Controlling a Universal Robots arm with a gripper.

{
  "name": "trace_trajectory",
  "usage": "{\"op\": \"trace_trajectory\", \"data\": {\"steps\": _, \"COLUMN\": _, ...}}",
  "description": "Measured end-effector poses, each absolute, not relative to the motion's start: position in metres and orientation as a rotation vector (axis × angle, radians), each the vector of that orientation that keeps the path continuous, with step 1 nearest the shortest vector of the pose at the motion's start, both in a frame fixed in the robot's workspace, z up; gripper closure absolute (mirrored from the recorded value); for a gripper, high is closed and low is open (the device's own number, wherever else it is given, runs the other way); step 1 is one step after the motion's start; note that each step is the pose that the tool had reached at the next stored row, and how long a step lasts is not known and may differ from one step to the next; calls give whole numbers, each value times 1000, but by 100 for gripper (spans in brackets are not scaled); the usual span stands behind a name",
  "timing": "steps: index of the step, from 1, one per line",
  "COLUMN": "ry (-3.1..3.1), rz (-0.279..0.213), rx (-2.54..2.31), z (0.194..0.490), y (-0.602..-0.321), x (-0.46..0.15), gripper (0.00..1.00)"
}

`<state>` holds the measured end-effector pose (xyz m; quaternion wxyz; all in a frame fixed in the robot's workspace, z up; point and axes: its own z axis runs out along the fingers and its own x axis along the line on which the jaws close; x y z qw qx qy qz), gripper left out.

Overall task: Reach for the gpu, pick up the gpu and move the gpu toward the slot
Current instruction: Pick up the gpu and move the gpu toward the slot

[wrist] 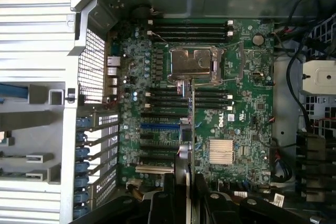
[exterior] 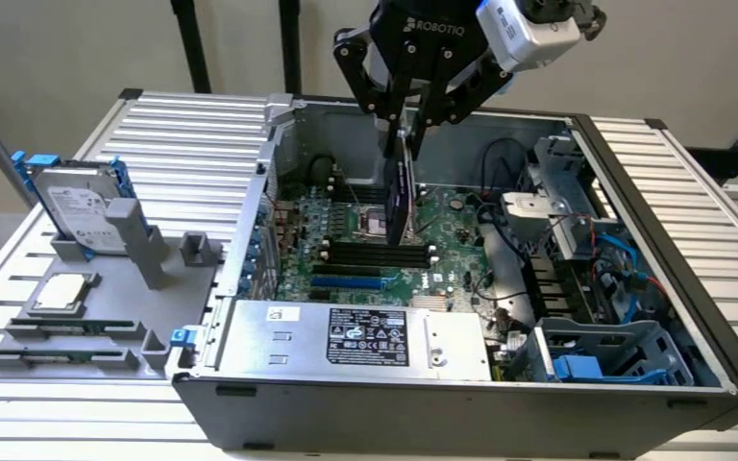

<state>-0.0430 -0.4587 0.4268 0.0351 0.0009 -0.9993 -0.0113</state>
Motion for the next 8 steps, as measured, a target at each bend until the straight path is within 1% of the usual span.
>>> {"op": "trace_trajectory", "data": {"steps": 8, "ry": -3071, "rz": -35, "rx": 3, "z": 427, "y": -459, "x": -43, "gripper": 74}}
